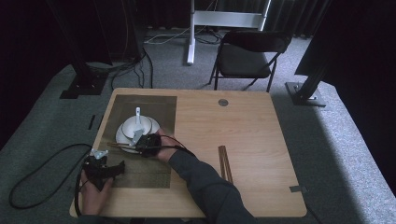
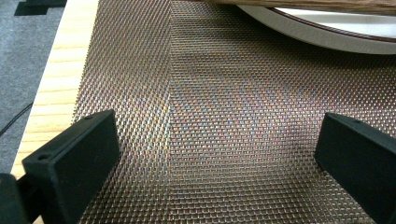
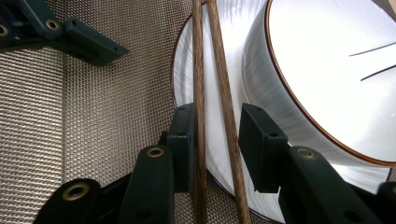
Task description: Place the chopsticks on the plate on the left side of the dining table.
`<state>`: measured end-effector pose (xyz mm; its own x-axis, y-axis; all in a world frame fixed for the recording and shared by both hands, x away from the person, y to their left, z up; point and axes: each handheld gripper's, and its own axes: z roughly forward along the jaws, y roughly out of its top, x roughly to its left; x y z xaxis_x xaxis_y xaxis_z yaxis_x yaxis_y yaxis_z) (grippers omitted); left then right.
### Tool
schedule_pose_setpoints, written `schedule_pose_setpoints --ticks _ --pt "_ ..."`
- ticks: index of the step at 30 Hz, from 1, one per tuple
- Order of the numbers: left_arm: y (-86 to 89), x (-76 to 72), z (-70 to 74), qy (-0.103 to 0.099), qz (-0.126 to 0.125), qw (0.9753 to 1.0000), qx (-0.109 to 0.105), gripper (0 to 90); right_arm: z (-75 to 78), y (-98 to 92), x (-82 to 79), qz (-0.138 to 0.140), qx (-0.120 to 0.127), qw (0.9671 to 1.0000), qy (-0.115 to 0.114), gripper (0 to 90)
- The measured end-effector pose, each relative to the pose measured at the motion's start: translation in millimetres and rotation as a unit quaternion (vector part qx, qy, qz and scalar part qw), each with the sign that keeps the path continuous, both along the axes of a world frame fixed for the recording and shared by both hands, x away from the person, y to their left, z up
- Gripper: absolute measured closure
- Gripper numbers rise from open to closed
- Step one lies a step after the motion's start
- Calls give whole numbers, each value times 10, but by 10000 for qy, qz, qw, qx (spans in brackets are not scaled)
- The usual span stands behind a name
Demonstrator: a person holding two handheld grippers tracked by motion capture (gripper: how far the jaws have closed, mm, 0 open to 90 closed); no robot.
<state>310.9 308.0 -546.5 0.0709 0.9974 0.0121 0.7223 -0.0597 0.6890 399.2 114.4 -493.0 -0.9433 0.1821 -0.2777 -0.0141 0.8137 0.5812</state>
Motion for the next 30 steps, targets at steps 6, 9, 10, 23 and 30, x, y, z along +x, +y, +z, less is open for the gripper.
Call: schedule_pose_setpoints --ticks 6,9,10,23,30 --pt "0 0 0 0 1 10000 0 2 -3 -5 27 -54 22 10000 14 741" --pt "0 0 0 -2 2 10000 -3 2 -3 -5 31 -86 12 10000 -23 769" --pt "0 0 0 -1 2 10000 -3 2 -3 -4 32 -102 14 9999 -34 777" --pt "1 0 1 3 -3 10000 3 2 -18 7 13 -133 25 9999 -58 819" --pt "0 0 0 0 0 10000 0 2 -8 1 15 -138 46 9999 -76 802"
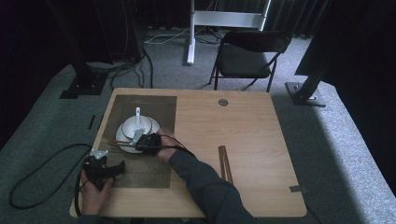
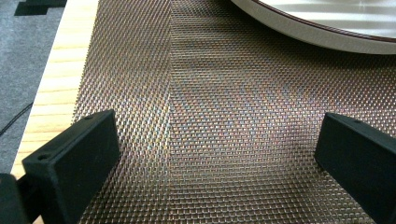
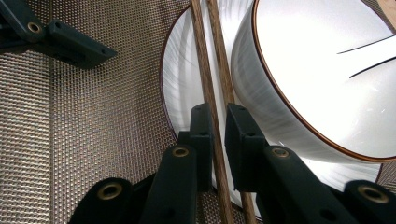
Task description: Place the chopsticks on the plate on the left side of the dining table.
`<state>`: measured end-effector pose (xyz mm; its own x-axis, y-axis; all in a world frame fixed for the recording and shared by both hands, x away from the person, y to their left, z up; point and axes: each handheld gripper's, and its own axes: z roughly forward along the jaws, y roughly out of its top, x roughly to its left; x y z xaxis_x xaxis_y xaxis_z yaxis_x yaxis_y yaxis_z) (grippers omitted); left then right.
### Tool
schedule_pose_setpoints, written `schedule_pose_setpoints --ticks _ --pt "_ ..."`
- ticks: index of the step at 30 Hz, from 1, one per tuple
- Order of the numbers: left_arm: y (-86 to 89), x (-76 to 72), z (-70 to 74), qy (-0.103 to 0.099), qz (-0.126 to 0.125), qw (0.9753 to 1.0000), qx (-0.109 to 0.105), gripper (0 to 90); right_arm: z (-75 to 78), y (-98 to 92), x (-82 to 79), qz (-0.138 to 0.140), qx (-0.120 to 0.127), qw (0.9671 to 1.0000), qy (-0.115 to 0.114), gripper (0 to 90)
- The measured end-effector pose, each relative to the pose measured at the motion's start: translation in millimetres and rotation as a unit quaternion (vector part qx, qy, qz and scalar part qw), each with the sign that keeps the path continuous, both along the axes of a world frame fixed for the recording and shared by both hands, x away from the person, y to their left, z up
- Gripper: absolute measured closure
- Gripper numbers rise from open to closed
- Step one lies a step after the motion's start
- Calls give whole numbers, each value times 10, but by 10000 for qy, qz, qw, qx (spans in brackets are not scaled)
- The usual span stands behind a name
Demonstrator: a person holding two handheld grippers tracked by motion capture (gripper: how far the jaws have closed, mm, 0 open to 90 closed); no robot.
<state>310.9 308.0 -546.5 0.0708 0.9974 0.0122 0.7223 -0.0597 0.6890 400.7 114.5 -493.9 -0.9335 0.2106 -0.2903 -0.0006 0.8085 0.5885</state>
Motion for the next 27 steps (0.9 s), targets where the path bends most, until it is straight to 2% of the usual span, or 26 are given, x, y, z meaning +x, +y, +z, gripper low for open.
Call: schedule_pose_setpoints --ticks 6,10,19,27 --pt "1 -1 1 6 -7 10000 5 2 -12 6 2 -32 -10 10000 -40 805" --pt "1 -1 1 7 -7 10000 6 2 -43 17 -12 -61 -53 9998 -159 833" --pt "0 0 0 -1 1 10000 -1 2 -49 23 -22 -113 -46 9997 -195 838" --pt "0 0 0 0 0 10000 0 2 -36 9 -22 -104 -18 9997 -209 794"
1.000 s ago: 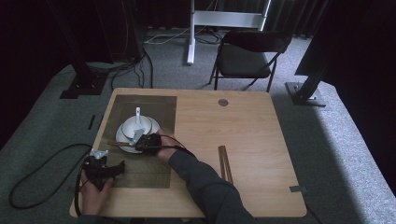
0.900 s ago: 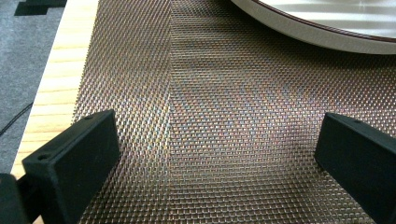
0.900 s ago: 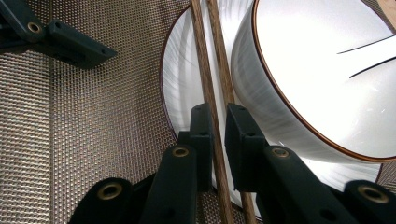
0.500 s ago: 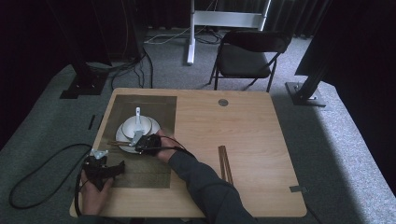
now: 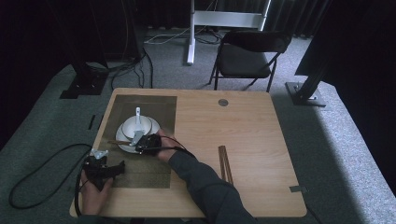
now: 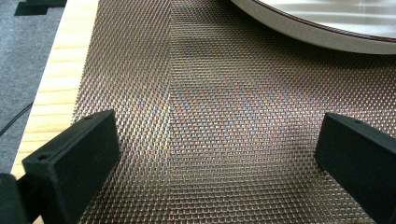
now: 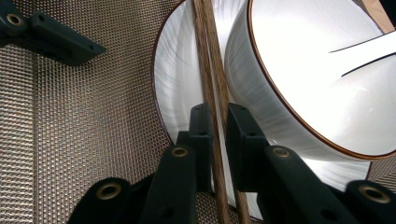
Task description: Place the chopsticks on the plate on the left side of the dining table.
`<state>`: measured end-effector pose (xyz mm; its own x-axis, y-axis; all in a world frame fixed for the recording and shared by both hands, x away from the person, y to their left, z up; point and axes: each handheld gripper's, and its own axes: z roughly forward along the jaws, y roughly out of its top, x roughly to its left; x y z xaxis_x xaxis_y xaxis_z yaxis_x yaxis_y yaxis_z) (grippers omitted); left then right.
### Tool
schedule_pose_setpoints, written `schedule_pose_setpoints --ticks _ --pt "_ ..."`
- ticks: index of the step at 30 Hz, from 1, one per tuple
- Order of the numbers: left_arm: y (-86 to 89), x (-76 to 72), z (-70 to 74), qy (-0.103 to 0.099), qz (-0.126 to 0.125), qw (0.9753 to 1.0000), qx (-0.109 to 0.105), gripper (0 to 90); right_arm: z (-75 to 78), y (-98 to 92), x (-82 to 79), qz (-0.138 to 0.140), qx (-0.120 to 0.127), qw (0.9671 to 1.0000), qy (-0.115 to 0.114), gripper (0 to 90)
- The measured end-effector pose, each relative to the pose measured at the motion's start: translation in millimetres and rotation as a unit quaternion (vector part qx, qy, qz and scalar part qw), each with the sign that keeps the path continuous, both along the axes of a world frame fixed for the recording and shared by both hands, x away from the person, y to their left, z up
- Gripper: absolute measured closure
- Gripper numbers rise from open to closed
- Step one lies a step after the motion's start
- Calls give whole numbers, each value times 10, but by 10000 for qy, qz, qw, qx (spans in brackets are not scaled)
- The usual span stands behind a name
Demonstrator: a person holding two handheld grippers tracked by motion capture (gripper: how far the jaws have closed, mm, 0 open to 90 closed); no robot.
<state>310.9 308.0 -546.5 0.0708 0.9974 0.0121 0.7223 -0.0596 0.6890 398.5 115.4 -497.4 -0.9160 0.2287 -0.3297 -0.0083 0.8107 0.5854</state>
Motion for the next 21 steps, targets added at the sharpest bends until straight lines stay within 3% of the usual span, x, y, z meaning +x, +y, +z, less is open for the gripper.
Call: schedule_pose_setpoints --ticks 11,21 --pt "0 0 0 -1 1 10000 0 2 50 -73 -27 27 30 10000 -80 758" --pt "0 0 -1 -5 2 10000 0 2 193 -250 -50 5 117 9998 -133 744"
